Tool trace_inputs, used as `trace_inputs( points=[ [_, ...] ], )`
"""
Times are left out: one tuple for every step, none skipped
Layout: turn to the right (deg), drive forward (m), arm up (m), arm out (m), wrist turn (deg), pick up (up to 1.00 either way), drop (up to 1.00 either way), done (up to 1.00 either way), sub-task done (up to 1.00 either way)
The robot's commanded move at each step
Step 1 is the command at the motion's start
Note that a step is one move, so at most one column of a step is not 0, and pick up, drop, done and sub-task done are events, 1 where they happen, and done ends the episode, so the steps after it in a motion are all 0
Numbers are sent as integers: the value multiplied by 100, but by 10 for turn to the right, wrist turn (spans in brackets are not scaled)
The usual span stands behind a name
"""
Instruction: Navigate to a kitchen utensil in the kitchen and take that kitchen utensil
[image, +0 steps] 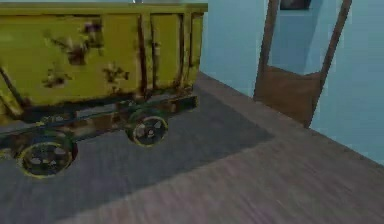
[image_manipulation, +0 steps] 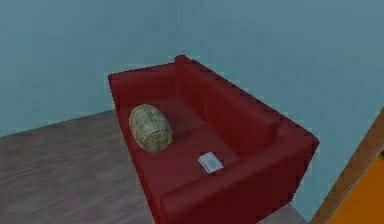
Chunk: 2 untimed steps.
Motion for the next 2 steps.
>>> trace_inputs(
  points=[
    [240, 0, 0, 0, 0, 0, 0, 0, 0],
    [0, 100, 0, 0, 0, 0, 0, 0, 0]
  ],
)
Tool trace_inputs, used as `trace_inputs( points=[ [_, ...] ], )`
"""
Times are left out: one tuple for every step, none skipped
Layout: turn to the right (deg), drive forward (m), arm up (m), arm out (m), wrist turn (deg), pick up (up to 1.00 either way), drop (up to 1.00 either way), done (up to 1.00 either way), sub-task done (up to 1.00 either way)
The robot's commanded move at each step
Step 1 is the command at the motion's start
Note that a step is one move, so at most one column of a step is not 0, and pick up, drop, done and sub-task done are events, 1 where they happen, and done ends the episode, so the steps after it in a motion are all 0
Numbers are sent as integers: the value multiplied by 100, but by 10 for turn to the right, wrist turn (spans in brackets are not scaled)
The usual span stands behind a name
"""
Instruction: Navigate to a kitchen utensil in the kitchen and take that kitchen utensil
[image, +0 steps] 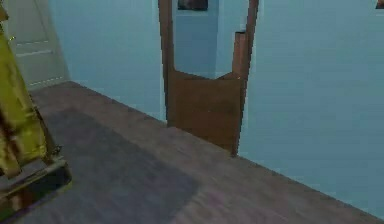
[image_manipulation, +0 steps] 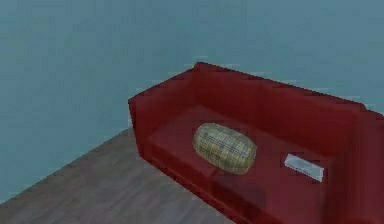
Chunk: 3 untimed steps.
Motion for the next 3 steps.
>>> trace_inputs(
  points=[
    [0, 100, 0, 0, 0, 0, 0, 0, 0],
    [0, 75, 0, 0, 0, 0, 0, 0, 0],
    [360, 0, 0, 0, 0, 0, 0, 0, 0]
  ],
)
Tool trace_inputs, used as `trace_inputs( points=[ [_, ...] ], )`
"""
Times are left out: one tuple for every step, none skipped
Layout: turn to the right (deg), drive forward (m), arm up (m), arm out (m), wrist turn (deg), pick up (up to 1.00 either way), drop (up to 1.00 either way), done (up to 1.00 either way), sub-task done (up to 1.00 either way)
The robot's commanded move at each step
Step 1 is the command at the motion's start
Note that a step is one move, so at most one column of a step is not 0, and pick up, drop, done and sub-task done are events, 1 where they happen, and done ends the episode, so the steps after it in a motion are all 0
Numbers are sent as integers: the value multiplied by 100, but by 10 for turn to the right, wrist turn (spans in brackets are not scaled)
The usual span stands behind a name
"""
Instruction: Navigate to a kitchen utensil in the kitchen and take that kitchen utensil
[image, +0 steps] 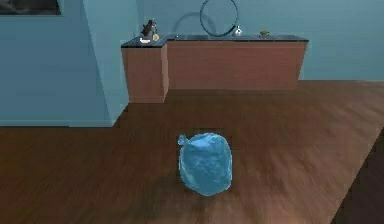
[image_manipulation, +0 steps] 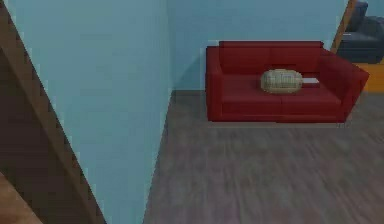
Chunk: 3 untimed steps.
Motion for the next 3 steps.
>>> trace_inputs(
  points=[
    [0, 50, 0, 0, 0, 0, 0, 0, 0],
    [210, 0, 0, 0, 0, 0, 0, 0, 0],
    [0, 35, 0, 0, 0, 0, 0, 0, 0]
  ],
)
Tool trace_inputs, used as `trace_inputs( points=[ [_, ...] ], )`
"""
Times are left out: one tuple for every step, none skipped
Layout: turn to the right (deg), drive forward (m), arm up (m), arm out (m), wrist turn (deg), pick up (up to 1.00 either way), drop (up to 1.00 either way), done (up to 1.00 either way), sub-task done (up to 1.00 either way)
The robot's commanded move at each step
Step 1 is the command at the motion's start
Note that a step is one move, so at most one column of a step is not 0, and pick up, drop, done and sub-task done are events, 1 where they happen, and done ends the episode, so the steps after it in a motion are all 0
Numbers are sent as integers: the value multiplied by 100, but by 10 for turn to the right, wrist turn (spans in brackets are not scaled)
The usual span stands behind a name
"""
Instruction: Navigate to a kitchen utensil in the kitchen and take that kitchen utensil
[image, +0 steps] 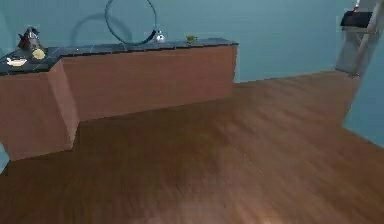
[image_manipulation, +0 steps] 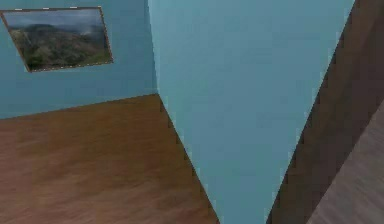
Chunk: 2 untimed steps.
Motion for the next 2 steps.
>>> trace_inputs(
  points=[
    [450, 0, 0, 0, 0, 0, 0, 0, 0],
    [210, 0, 0, 0, 0, 0, 0, 0, 0]
  ],
)
